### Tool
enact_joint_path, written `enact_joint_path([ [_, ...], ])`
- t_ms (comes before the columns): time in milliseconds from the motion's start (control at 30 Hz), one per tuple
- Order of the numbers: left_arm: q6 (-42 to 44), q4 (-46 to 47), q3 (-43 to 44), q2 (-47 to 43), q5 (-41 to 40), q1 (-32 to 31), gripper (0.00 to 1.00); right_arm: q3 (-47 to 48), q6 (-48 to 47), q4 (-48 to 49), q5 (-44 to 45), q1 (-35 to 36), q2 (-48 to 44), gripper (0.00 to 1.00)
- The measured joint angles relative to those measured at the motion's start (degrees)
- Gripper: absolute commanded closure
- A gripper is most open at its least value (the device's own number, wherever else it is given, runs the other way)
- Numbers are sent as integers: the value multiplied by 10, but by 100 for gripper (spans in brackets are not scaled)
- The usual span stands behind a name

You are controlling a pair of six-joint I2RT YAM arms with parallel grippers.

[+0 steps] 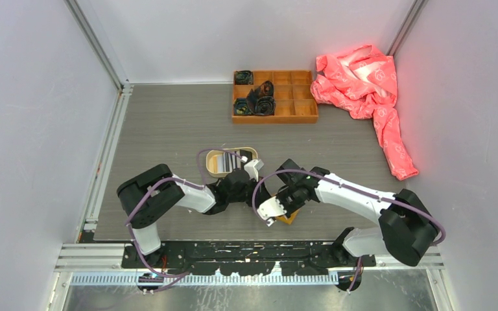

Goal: Put the credit cards into the card holder
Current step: Close the card holder at the center of the board, then reset both arms

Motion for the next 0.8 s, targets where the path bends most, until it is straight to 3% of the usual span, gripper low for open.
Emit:
enact_joint_path([
  [300,0,0,0,0,0,0,99,6,-16,-10,68,54,18,99],
  [333,0,-1,0,-1,0,0,96,6,-14,-10,72,57,19,96],
  [533,6,-29,0,-20,-2,0,69,25,84,-3,51,45,23,43],
  [733,41,-118,0,-106,-26,3,57,59,201,-2,-14,-82,-56,2],
  [800,62,-143,-1,-154,-39,9,52,72,248,7,-13,-121,-106,0],
])
